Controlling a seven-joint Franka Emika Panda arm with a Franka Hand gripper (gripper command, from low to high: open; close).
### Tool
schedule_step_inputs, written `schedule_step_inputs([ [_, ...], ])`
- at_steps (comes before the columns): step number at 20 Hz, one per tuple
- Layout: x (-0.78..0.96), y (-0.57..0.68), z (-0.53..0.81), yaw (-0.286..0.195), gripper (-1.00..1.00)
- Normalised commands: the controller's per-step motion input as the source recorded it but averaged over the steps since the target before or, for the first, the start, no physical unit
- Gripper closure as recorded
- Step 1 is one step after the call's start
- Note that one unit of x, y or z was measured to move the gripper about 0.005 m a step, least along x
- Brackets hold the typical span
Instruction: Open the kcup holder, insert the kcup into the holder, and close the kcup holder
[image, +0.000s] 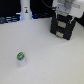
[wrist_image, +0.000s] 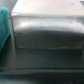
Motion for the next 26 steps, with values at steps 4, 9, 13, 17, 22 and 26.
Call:
schedule_step_inputs([
  [4, -0.28, 0.02, -0.29, -0.016, 1.0],
  [9, -0.16, 0.02, -0.09, -0.019, 1.0],
  [13, 0.2, -0.07, 0.02, -0.008, 1.0],
  [17, 0.19, -0.06, 0.04, -0.008, 1.0],
  [22, 0.4, -0.13, 0.05, -0.016, 1.0],
  [26, 0.69, -0.22, 0.09, -0.026, 1.0],
])
